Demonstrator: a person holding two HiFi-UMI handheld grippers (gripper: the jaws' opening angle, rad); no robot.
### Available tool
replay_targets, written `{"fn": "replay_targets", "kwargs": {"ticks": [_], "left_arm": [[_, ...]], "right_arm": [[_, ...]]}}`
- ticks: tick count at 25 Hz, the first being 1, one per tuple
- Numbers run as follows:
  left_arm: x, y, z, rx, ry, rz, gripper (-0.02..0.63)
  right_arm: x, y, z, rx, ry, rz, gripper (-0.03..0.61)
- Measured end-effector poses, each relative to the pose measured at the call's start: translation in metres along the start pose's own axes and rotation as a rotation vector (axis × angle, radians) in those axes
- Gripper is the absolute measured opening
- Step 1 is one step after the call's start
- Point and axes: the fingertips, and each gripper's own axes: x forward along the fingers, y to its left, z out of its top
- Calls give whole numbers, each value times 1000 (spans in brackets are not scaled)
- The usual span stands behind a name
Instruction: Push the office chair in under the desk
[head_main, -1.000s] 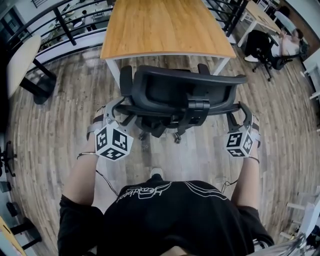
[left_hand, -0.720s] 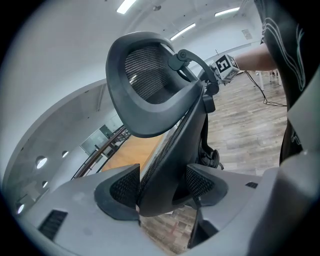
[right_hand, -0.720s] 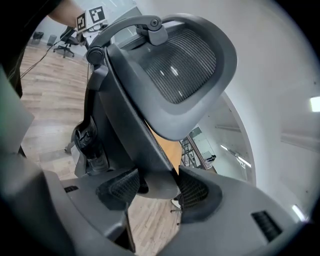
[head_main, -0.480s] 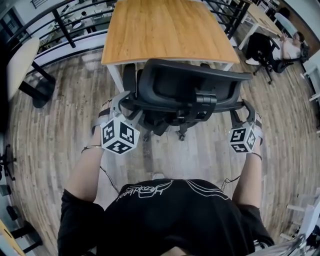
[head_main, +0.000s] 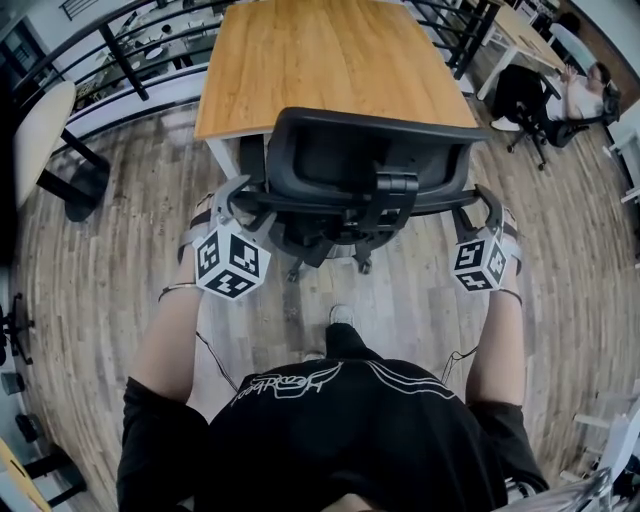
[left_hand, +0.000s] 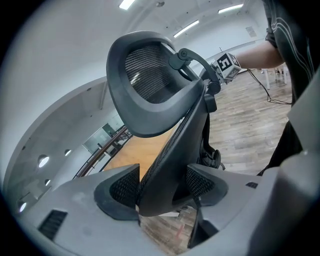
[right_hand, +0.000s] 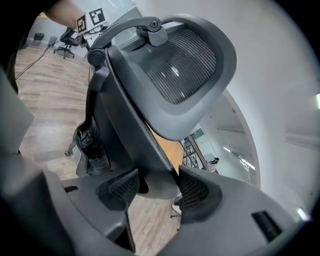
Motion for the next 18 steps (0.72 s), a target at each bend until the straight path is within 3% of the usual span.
{"fn": "replay_targets", "kwargs": {"ticks": [13, 18], "left_arm": [[57, 36, 13, -27, 45, 18, 276], [88, 74, 20, -33, 55, 17, 276]], "right_arm": [[68, -34, 4, -7, -77, 15, 265], [108, -59, 21, -10, -96, 27, 265]]}}
